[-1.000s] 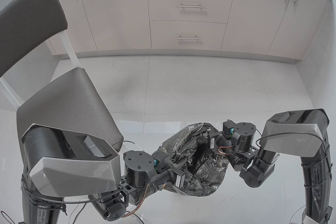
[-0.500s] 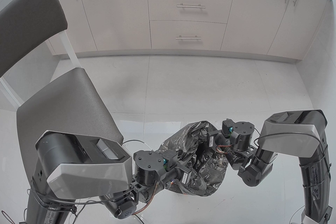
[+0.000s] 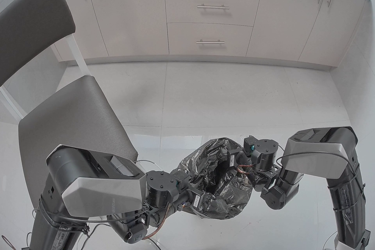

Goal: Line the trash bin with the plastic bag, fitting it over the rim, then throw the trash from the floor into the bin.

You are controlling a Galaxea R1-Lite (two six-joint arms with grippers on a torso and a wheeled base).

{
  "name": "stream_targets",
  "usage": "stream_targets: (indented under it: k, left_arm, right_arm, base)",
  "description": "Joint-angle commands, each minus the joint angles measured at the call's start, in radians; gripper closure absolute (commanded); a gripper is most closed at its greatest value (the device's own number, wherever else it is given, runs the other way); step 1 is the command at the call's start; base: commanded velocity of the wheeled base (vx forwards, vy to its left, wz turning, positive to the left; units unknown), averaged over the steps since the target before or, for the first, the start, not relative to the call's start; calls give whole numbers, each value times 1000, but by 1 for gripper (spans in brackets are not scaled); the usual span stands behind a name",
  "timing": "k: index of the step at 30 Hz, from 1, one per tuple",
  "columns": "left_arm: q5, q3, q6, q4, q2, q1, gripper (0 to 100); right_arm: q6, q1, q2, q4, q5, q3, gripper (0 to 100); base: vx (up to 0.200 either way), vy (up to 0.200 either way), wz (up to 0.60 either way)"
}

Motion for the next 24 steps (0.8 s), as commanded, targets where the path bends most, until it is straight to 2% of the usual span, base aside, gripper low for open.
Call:
stream_targets:
  k: [1,3,13,24]
  left_arm:
    - [1,20,-3,0,5,6,100]
    - [6,33,-3,0,0,4,100]
    - [135,73,4,0,-15,7,100]
    - [138,56,42,0,5,93,100]
  right_arm:
    - [0,1,15,-16,0,-4,0]
    - [0,1,18,-18,0,-7,0]
    - [0,15,32,-18,0,-13,0]
    - [0,16,67,-18,0,-72,0]
  base:
    - [0,0,0]
    - [0,0,0]
    - [0,0,0]
    - [0,0,0]
